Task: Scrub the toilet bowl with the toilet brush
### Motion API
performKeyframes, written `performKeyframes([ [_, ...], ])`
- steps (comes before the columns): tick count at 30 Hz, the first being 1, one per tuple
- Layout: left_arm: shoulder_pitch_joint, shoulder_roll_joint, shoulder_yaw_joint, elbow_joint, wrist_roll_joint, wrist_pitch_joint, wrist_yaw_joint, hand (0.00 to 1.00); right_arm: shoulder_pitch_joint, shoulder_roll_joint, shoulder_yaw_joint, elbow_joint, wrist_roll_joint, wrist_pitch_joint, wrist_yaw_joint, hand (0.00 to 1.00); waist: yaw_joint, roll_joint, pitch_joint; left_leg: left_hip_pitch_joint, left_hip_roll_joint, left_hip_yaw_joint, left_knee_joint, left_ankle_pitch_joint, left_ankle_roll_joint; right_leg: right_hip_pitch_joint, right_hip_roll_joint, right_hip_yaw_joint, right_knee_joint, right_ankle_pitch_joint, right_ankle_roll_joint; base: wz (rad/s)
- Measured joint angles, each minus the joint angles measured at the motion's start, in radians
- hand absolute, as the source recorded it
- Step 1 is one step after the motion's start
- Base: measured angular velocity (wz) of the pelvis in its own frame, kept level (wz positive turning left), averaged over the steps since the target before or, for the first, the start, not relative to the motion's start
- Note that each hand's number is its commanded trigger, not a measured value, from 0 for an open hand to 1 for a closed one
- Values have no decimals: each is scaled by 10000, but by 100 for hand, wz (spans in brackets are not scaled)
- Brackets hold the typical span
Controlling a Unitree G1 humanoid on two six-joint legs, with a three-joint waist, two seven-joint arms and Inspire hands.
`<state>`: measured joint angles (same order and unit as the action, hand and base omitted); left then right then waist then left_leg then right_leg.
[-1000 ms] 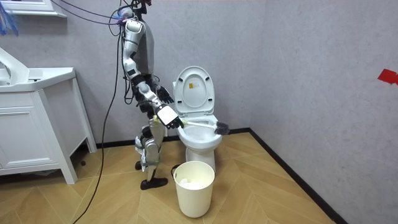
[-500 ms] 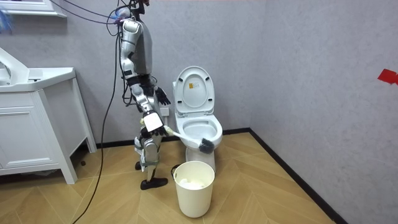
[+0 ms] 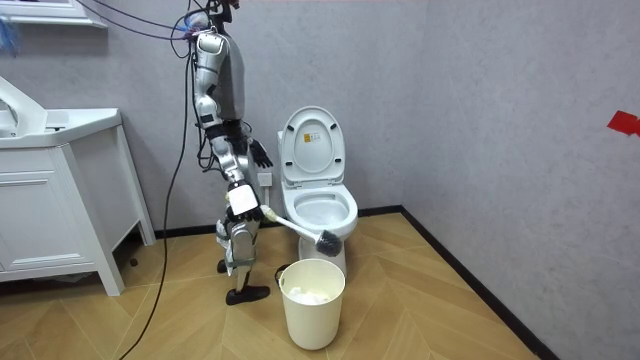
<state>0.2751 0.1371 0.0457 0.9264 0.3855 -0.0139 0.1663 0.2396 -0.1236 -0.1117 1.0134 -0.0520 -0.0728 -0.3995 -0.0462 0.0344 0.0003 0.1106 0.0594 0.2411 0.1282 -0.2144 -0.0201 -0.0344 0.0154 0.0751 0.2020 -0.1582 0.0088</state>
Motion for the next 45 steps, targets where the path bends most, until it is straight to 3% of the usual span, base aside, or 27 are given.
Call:
performKeyframes([
  [9,-381,30,77,412,-11,0,-49,0,-1295,-201,-84,1460,392,68,603,100,-14,235,-24,-739,-35,-183,322,0,9,-563,-121,-268,288,18,-7,6],
  [12,-704,152,48,726,-14,52,-127,0,-1676,-343,-86,1984,979,126,840,100,-6,210,28,-874,-42,-410,363,3,11,-631,-161,-503,262,11,-14,21],
  [14,-733,256,48,780,-2,161,-245,0,-1954,-447,-85,2196,1038,243,1022,22,13,228,30,-1037,-41,-532,392,10,17,-707,-171,-578,265,6,-20,11],
  [15,-735,281,49,786,-2,192,-260,0,-2016,-468,-90,2248,1053,278,1066,0,20,231,33,-1069,-40,-536,400,11,18,-718,-173,-592,291,6,-21,9],
  [22,-902,389,63,1142,-3,568,-371,0,-2561,-752,-96,2866,1398,546,1329,0,49,240,42,-1353,-109,-828,512,33,50,-891,-330,-1044,346,-58,-33,13],
  [32,-895,445,225,1095,210,997,-425,0,-2887,-786,-408,3059,2145,953,1409,0,275,193,63,-1358,-141,-855,542,33,51,-867,-367,-1067,349,-98,-3,2],
  [45,-893,715,321,752,215,1023,-428,0,-2969,-960,-699,3121,3342,972,1523,0,257,96,23,-1356,-150,-924,543,33,51,-858,-370,-1078,331,-97,-3,0],
])
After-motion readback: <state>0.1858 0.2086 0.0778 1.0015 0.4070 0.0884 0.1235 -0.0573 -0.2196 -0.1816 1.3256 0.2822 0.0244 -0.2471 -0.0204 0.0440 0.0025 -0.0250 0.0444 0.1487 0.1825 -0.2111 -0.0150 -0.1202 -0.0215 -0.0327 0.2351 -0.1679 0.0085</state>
